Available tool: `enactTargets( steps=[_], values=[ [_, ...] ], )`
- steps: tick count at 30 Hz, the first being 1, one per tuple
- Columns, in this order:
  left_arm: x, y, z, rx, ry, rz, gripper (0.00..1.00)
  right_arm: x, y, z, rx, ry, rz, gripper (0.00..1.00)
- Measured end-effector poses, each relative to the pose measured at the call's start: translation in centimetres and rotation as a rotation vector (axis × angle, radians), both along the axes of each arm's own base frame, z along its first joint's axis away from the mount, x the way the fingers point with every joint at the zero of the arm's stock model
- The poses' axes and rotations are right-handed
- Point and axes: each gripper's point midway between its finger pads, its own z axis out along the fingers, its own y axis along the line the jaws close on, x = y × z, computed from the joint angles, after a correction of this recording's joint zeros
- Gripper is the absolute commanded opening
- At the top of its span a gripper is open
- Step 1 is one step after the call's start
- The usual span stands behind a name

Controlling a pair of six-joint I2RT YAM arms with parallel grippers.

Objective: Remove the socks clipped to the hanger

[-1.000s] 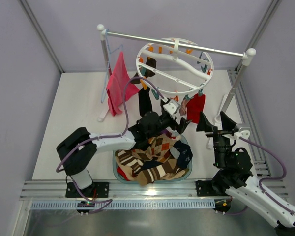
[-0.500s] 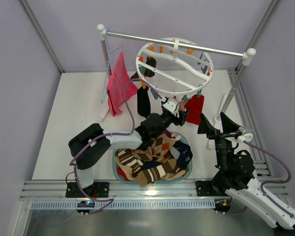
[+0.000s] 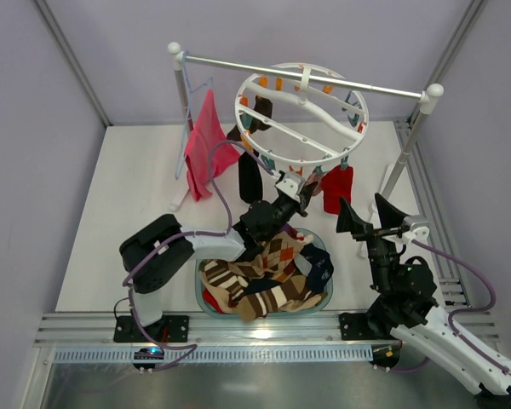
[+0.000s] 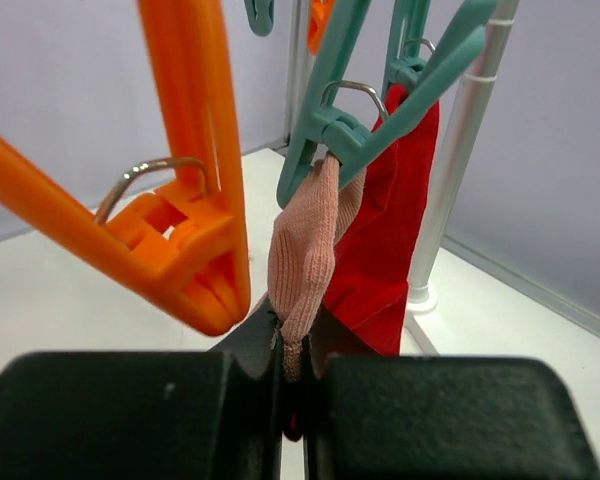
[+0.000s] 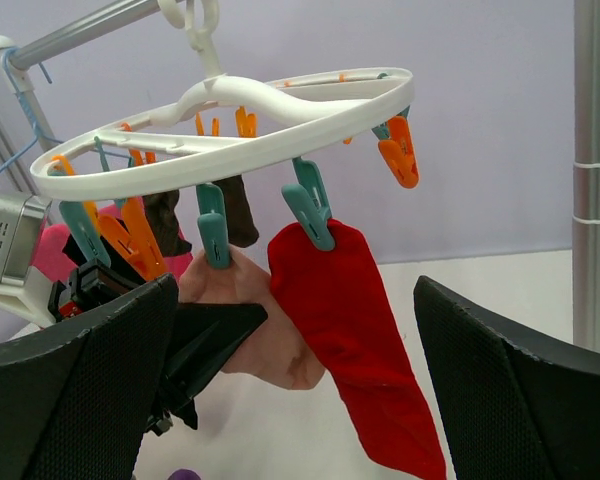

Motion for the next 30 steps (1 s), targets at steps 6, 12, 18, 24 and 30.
enactTargets(
  steps=[6,12,18,24,30],
  values=[
    [-1.2,0.9,-2.0,0.037,0.023,-0.010,0.00,0.6,1.5,-0.8,-0.054,0.018,0.039,0.99],
    [-2.7,1.5,-0.5,0.017,0.009,-0.031,0.00,1.2,4.0,-1.2,-0.121,0.020,0.112,1.00],
    [-3.4,2.2,1.6,-0.015,-0.012,-0.039,0.00,1.6,6.3,-1.0,-0.172,0.022,0.186,1.00],
    [-4.0,3.1,0.7,0.012,0.003,-0.041,0.00,1.4,8.7,0.2,-0.205,-0.008,0.290,1.00],
    [-4.5,4.7,1.3,0.003,0.002,-0.019,0.00,0.5,10.6,1.7,-0.207,-0.045,0.399,1.00]
  ],
)
